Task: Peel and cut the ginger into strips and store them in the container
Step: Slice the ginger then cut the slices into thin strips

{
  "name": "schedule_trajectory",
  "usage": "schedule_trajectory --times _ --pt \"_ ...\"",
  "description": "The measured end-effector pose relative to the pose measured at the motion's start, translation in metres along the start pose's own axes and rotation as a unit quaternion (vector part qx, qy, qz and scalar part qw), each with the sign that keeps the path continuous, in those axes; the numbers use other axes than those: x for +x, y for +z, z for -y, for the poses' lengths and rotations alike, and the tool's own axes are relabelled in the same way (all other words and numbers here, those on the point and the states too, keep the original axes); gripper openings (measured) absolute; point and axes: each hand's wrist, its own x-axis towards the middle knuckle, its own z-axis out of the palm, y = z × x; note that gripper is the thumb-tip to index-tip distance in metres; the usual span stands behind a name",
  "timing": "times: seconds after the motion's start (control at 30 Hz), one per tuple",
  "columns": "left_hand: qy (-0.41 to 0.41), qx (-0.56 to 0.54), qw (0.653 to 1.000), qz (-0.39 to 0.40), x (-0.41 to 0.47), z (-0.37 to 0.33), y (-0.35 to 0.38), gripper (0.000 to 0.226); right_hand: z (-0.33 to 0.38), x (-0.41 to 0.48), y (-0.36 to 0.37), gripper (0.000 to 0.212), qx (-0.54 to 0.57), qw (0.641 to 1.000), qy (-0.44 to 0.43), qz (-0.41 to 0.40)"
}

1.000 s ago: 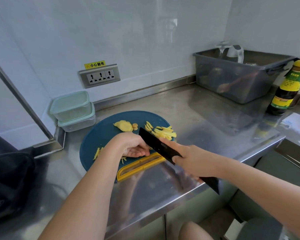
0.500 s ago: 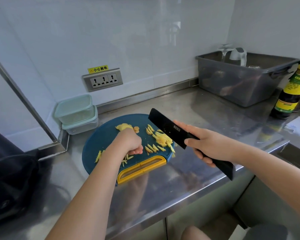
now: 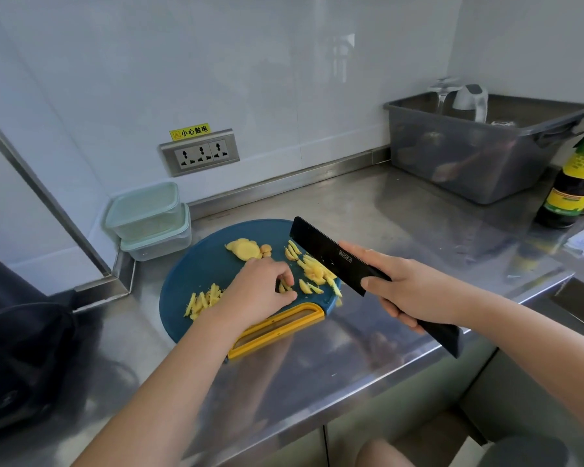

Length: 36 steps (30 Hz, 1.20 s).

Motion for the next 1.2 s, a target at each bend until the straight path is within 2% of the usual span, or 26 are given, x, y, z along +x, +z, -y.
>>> schedule_trajectory --times 0.1,0.2,0.27,0.4,0.47,0.63,1.03,1.2 --pt "0.021 0.059 0.998 0.019 0.000 0.002 -0.003 0.017 -0.001 0.001 0.005 0.060 -0.007 1.000 -0.005 0.006" --pt "-0.012 0.189 0.981 0.035 0.000 0.011 -0.013 0.019 -0.001 0.000 0.007 0.061 -0.007 1.000 -0.009 0.013" --pt "-0.035 0.223 0.973 0.039 0.001 0.018 -0.021 0.021 -0.001 0.000 0.007 0.061 -0.006 1.000 -0.008 0.013" --pt "0.012 0.016 1.000 -0.012 0.003 0.009 -0.020 0.024 0.000 0.002 0.008 0.061 -0.006 1.000 -0.014 0.009" --pt "0.055 -0.020 0.998 -0.004 0.002 0.002 -0.008 0.023 0.000 0.002 0.009 0.061 -0.004 1.000 -0.016 0.008" --pt "0.115 0.004 0.993 -0.034 -0.001 0.003 0.013 0.013 -0.004 0.000 0.008 0.062 -0.004 1.000 -0.014 0.005" --pt "0.231 0.127 0.962 -0.072 0.009 0.008 0.018 0.024 0.000 0.004 0.003 0.060 -0.019 1.000 -0.006 0.002" --pt "0.229 0.130 0.961 -0.084 -0.001 0.015 0.013 0.024 0.000 0.001 0.005 0.062 -0.050 0.999 -0.004 0.021"
